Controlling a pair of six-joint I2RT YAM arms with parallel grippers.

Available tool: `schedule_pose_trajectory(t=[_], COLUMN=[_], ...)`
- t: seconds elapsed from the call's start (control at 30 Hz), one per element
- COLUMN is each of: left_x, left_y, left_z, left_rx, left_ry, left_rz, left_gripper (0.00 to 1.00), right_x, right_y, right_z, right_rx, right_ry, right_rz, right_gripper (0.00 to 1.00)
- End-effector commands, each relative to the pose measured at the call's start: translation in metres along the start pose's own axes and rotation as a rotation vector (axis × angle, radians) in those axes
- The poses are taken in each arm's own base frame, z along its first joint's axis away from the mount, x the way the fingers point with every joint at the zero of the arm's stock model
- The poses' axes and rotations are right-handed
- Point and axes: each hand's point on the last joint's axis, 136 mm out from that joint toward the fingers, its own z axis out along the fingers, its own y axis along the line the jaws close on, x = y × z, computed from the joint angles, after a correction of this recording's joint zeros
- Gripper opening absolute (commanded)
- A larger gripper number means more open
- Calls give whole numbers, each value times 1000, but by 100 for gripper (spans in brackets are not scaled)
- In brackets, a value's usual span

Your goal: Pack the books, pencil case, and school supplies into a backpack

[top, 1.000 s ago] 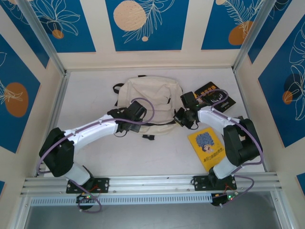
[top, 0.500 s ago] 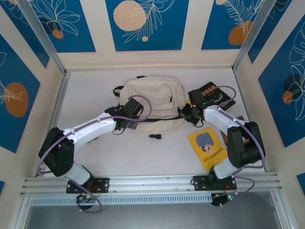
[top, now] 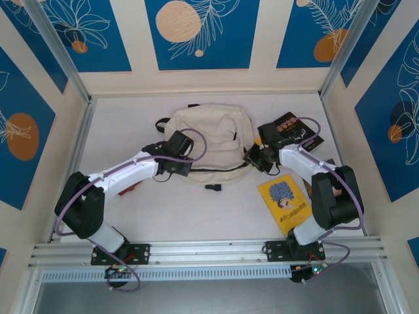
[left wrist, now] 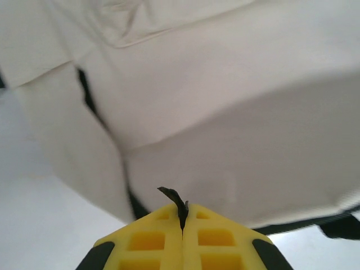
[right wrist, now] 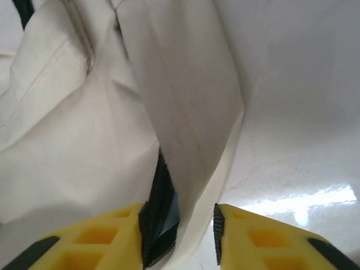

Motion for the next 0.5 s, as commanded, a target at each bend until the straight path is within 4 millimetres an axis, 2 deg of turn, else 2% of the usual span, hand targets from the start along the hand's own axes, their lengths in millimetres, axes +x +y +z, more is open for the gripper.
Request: schedule_pose_trajectory(t=[0.0,0.1,0.2,0.33,0.47], left_x=[-7,-9,-9,-6,-4], left_y=[-39,-60,-73,-69,-63], left_z=[-5,-11,-12,-7,-3], left_rx=[189,257,294,268,235], left_ry=[-25,-34,-29,-20,-11], left_rz=[42,87,123,131,135], left_gripper=[0,0,0,0,0], right_x=[3,6,9,22,41], right_y=[21,34,52,77,84], right_z=[-29,-41,-48,-43,-37], right_rx=[-52,-87,-158,-277,-257], right_ry=[-13,-22,-9,89,162], right_rz=[-44,-71,-136,-205,-193], right_gripper=[47,49,50,50,49])
